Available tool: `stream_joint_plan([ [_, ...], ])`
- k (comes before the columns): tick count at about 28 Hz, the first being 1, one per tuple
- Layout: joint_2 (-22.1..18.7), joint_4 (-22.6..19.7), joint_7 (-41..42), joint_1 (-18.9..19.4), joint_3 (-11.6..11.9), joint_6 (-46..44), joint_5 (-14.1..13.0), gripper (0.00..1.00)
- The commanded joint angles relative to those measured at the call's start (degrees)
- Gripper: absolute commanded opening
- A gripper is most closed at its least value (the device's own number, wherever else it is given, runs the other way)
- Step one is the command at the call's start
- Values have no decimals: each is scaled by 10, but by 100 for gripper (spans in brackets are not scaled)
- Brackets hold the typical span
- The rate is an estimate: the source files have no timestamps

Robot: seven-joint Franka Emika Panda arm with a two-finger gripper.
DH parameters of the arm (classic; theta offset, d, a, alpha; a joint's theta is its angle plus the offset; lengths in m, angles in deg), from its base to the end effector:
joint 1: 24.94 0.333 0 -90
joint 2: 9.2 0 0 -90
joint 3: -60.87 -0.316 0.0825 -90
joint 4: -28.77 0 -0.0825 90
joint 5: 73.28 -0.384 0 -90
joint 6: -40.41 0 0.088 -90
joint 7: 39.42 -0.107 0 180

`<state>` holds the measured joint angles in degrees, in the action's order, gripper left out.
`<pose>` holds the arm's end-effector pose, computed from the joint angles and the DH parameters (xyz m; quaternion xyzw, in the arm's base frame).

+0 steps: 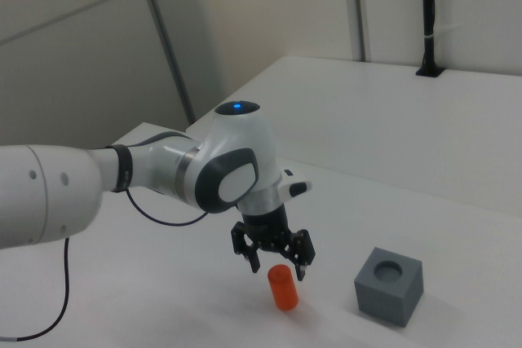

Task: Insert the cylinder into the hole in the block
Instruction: 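Lower the open gripper over the orange cylinder and close on it, then lift the orange cylinder off the table with the gripper, then carry the cylinder over the hole of the grey block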

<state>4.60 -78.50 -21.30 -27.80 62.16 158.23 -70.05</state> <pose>0.6071 -0.0464 0.3810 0.9900 0.1355 -0.0331 0.0212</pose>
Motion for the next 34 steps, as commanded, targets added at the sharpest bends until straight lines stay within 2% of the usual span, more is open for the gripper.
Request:
stream_joint_plan([
  [1,26,10,2,5,-4,14,18,100],
  [6,27,10,2,5,-9,33,21,99],
  [7,27,10,2,5,-9,33,21,91],
  [9,27,10,2,5,-9,34,21,67],
  [11,27,10,2,5,-9,34,20,53],
  [12,27,11,2,5,-10,34,20,36],
  [17,26,11,4,5,-11,32,20,0],
  [23,25,12,7,4,-11,32,19,0],
  [28,22,36,1,-1,-9,29,8,0],
  [34,21,104,1,-34,-2,26,-44,0],
])
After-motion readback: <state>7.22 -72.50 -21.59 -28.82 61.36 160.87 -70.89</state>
